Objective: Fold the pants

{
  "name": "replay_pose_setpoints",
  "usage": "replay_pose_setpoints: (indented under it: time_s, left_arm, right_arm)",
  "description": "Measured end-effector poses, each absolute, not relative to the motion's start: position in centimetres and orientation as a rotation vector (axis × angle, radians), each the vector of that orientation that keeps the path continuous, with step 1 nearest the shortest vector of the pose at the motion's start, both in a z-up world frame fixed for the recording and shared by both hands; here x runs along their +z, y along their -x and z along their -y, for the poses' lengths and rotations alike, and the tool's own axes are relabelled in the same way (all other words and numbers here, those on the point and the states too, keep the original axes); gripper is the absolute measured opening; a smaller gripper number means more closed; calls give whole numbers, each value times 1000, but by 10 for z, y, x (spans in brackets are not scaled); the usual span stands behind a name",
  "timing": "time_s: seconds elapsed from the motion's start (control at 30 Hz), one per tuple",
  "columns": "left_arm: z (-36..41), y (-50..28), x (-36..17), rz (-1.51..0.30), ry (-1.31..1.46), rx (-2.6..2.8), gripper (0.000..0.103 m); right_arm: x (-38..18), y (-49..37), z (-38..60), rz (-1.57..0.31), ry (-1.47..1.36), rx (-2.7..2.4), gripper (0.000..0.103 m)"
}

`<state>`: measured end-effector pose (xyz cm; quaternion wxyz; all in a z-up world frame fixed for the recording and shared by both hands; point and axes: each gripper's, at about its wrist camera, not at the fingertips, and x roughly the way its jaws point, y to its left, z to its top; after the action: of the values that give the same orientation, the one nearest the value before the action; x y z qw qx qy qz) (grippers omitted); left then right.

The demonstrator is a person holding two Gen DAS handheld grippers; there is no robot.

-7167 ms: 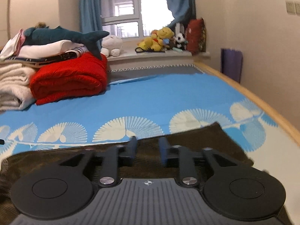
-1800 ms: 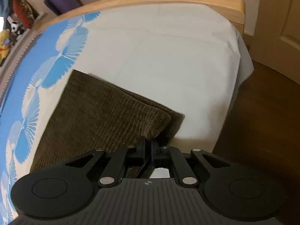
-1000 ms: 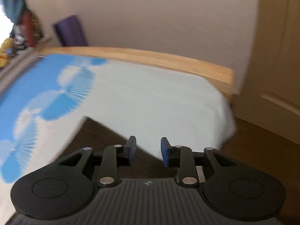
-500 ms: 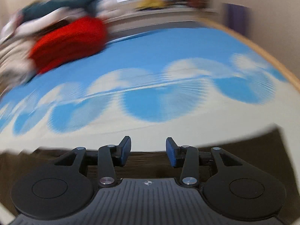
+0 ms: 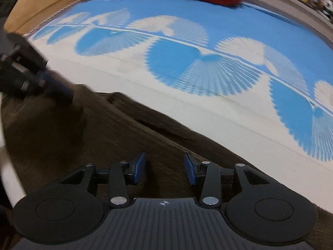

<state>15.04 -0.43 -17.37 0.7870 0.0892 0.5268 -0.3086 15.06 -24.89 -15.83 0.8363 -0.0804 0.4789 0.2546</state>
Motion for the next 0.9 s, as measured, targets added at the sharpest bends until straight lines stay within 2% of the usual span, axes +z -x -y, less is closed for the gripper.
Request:
replay_pose_setpoints:
  time_s: [0.1,0.2,0.4,0.47,0.53,0.6,0.7,0.73,0.8,0.9]
  left_arm:
    - [9,-166,-200,-1148,-292,-564,2]
    - [8,-178,-202,-1131,-232,-540,2]
    - [-10,-191,-196,-1154,-113,-416,2]
    - [-13,-193,-198,-1167,-154,-362,2]
    - [-16,-192,-195,-1166,-148,-346,2]
    - [-15,-186,-186,-1142,-158,-345,3]
    - [-11,-172,-170,-1097,-183,-359,4]
    - [-10,-167,-165,-1086,-176,-366,4]
    - [-5,-153,-151,-1066,-172,-389,4]
    - [7,-124,-122,-1022,-189,-451,4]
  right_arm:
    - [-167,-158,272,-1025,126,476,43]
    - [-183,-158,303,-1066,137,392,36]
    - [-192,-141,382,-1051,6,275,34]
    - [-192,-134,416,-1042,-64,226,26]
    - [-192,-124,457,-1028,-137,126,25]
    - [-193,-114,493,-1020,-212,42,19]
    - [-192,-89,546,-998,-303,-105,18]
    - [-192,-80,561,-988,-343,-139,11]
    - [-192,-60,589,-984,-391,-244,17]
    - [-193,-27,630,-960,-480,-423,16]
